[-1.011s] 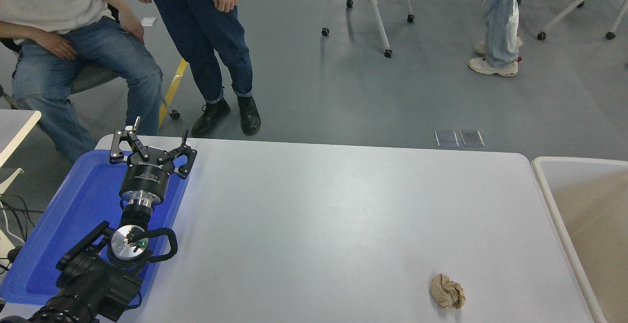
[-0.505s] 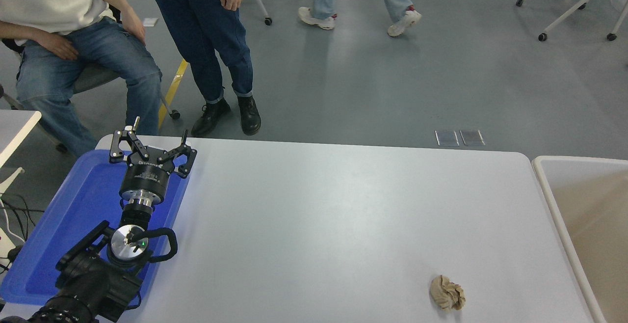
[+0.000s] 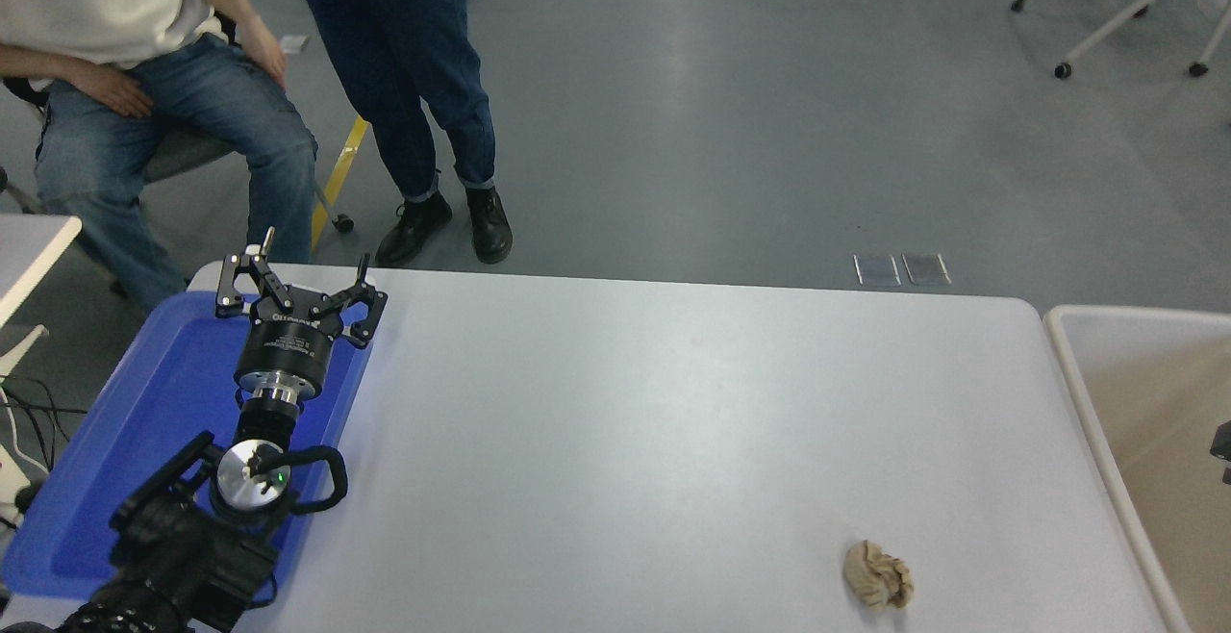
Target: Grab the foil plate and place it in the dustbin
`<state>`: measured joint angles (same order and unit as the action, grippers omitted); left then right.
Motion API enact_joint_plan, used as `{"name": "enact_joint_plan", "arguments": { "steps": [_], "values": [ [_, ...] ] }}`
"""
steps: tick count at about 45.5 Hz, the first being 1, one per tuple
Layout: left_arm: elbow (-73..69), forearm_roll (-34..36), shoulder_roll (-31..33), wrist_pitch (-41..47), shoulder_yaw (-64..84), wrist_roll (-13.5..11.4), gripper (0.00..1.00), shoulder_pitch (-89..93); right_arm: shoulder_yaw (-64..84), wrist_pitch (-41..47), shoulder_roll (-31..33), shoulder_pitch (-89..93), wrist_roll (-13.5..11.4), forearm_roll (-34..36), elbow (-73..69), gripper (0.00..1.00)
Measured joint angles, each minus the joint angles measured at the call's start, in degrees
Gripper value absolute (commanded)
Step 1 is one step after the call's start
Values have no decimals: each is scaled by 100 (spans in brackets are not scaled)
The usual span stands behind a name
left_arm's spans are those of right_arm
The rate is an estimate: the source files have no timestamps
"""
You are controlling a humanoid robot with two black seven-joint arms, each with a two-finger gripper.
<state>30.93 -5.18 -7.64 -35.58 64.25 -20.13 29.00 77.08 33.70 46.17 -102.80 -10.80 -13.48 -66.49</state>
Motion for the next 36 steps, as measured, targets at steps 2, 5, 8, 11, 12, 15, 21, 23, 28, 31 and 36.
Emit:
{"name": "enact_joint_plan", "arguments": {
  "steps": [2, 5, 8, 11, 12, 15, 21, 23, 28, 31, 36],
  "values": [
    [0, 0, 0, 0, 0, 0, 100, 1, 48, 117, -40, -108, -6, -6, -60, 100],
    [1, 1, 0, 3, 0, 0, 100, 0, 141, 369, -176, -435, -11, -12, -217, 100],
    [1, 1, -2, 5, 0, 0, 100, 0, 225, 579, -314, -795, -15, -11, -351, 100],
    [0, 1, -4, 7, 0, 0, 100, -1, 259, 730, -456, -1123, -18, -12, -458, 100],
    [0, -1, -4, 7, 0, -1, 100, -1, 258, 767, -494, -1213, -17, -12, -486, 100],
    [-2, 1, -6, 8, 2, -1, 100, -4, 213, 875, -601, -1473, -18, -5, -587, 100],
    [-5, -2, -8, 8, 6, -12, 100, -7, -31, 995, -765, -1803, -18, 3, -748, 100],
    [-5, -6, -7, 8, 6, -14, 100, -7, -137, 1020, -844, -1901, -18, 8, -794, 100],
    [-7, -6, -9, 8, 7, -16, 100, -8, -367, 1062, -1051, -2065, -19, 41, -908, 100],
    [-7, -7, -9, 8, 8, -16, 100, -8, -504, 1085, -1178, -2148, -19, 55, -974, 100],
    [-8, -8, -9, 8, 8, -16, 100, -8, -692, 1102, -1422, -2300, -18, 73, -1054, 100]
  ]
}}
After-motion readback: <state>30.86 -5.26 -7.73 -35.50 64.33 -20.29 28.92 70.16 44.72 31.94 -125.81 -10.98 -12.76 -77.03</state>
